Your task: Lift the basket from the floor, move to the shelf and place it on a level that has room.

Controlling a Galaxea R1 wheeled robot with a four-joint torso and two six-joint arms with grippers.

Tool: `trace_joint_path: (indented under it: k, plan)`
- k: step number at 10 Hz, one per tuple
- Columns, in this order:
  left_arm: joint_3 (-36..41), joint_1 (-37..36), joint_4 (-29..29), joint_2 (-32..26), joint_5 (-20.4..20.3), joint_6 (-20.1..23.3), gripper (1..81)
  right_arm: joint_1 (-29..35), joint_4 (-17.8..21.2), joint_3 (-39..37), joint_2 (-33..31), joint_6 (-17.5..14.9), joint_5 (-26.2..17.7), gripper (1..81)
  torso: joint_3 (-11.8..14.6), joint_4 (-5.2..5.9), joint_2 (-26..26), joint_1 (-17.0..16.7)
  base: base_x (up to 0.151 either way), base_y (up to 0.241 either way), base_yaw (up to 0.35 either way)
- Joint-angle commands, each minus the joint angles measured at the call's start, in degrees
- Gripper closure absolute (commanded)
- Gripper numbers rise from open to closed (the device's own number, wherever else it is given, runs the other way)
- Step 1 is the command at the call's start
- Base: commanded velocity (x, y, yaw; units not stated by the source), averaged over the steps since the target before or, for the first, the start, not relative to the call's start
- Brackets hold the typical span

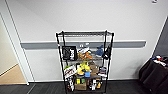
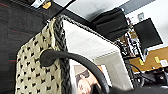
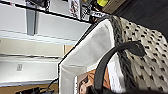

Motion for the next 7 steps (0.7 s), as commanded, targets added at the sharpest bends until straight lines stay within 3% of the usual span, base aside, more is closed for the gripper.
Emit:
trace_joint_path:
  k: [1,7]
  plan:
    - [4.5,-5.3,0.8,-1.3,1.4,0.2,81.1,4.4,-3.2,4.6,-0.8,0.4,-0.8,81.1,0.0,0.0,0.0,0.1,0.081,0.0,0.0]
    - [4.3,-3.9,1.6,-1.2,-0.2,0.2,81.1,3.4,-3.9,4.0,0.0,0.3,-0.7,81.1,0.0,0.0,0.0,0.1,0.108,0.0,0.0]
